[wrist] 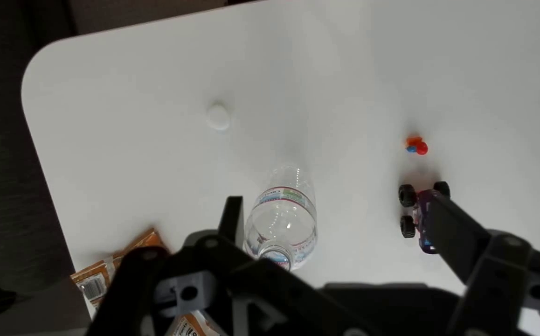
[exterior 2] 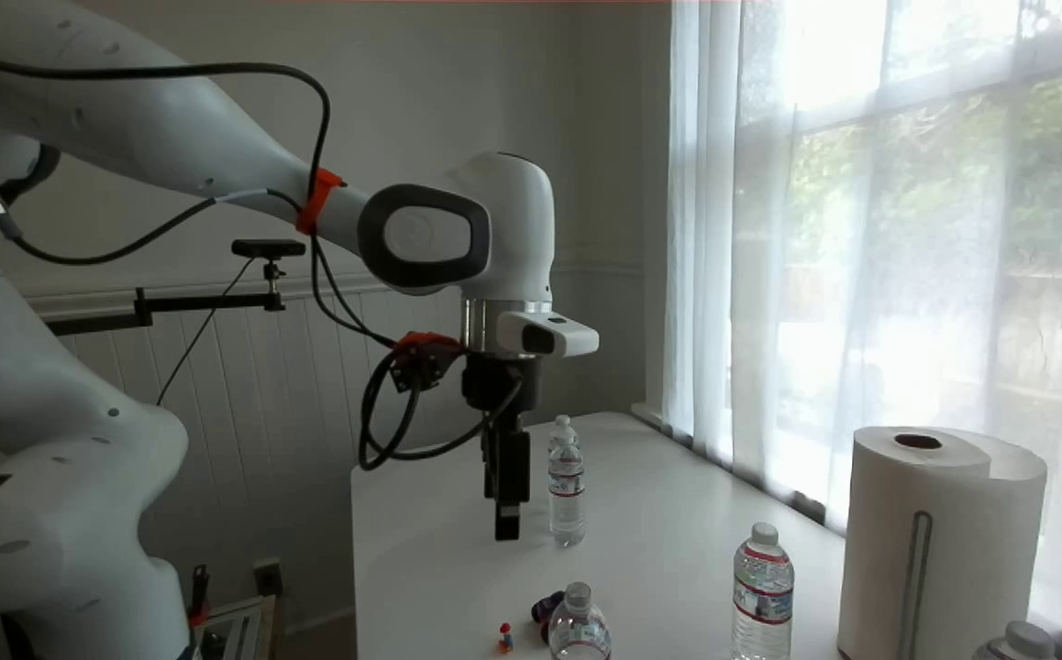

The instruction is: Put the small white cap on the open water bottle

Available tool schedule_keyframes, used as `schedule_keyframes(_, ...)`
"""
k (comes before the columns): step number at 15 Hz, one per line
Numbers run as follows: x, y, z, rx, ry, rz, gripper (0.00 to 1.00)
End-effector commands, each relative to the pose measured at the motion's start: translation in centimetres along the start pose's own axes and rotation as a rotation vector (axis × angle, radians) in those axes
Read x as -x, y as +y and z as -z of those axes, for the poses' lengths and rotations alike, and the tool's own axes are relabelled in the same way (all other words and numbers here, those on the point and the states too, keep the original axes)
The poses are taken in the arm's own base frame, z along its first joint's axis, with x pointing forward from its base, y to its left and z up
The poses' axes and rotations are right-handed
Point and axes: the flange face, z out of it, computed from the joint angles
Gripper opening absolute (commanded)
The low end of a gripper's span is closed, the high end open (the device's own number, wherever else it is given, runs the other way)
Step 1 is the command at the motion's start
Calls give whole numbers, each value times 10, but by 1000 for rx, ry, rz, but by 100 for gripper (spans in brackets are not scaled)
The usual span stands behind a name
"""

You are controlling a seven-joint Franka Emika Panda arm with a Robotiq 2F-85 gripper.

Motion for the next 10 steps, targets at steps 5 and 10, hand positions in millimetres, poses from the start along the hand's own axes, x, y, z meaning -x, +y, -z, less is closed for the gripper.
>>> schedule_keyframes(5, -7, 37, -47, 1, -96, 108, 100)
schedule_keyframes(10, -9, 66, -85, -4, -80, 102, 100)
